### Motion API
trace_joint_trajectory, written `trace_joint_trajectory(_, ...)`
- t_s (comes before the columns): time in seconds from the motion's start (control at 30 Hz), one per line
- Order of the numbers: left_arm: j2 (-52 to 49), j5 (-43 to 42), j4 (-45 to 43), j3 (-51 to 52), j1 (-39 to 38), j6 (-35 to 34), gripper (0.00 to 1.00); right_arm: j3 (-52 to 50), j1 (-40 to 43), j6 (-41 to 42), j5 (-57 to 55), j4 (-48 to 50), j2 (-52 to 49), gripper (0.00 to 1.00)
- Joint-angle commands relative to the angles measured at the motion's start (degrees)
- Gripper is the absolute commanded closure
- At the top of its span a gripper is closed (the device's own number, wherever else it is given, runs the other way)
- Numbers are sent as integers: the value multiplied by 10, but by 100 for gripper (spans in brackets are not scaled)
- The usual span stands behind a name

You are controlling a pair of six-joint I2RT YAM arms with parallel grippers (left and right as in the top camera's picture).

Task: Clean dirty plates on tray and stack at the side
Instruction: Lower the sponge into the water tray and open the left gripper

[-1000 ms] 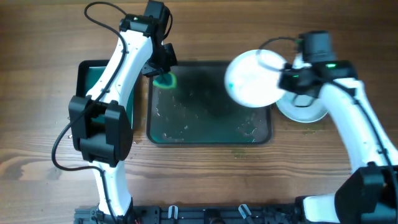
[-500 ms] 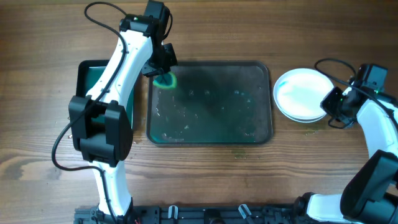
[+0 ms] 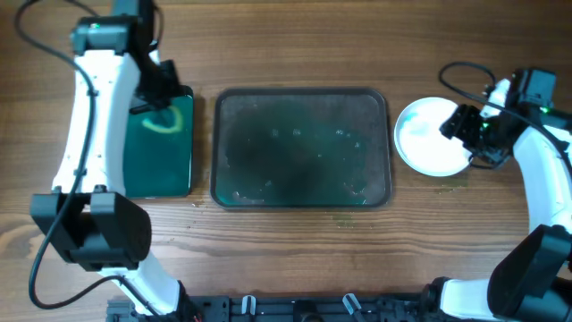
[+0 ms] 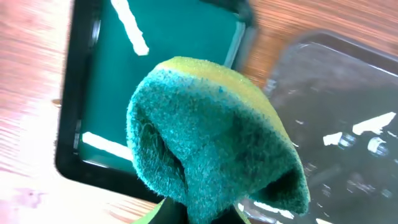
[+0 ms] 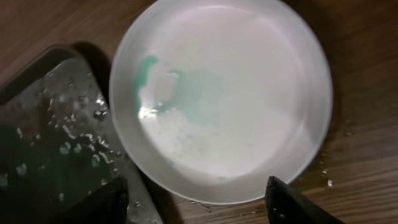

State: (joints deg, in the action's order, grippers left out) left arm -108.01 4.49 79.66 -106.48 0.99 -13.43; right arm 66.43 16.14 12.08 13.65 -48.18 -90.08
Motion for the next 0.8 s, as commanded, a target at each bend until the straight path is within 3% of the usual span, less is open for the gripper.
trace_joint_trajectory(0.0, -5, 14, -61, 99, 43, 28, 96, 11, -32, -18, 12, 3, 11, 27)
trace_joint_trajectory(0.2, -5, 12, -226, 269, 56, 75, 95, 11, -43, -31, 12, 0, 11, 22)
trace_joint_trajectory(0.33, -5, 12, -264, 296, 56, 75, 75, 11, -43, -31, 12, -3, 11, 19)
trace_joint_trajectory(0.37, -4, 12, -268, 295, 56, 75, 61, 11, -43, -31, 12, -5, 11, 18)
trace_joint_trajectory(0.43, -3, 14, -266, 289, 56, 75, 47, 12, -43, -31, 13, -7, 12, 18)
trace_joint_trajectory(0.53, 2, 14, -242, 258, 56, 75, 4, 21, -43, -38, 14, -17, 25, 18)
trace_joint_trajectory(0.57, 9, 14, -219, 233, 56, 72, 0, 32, -43, -46, 19, -27, 35, 16)
trace_joint_trajectory(0.77, 85, 9, -76, 82, 51, 68, 0, 75, -43, -87, 77, -82, 133, 15)
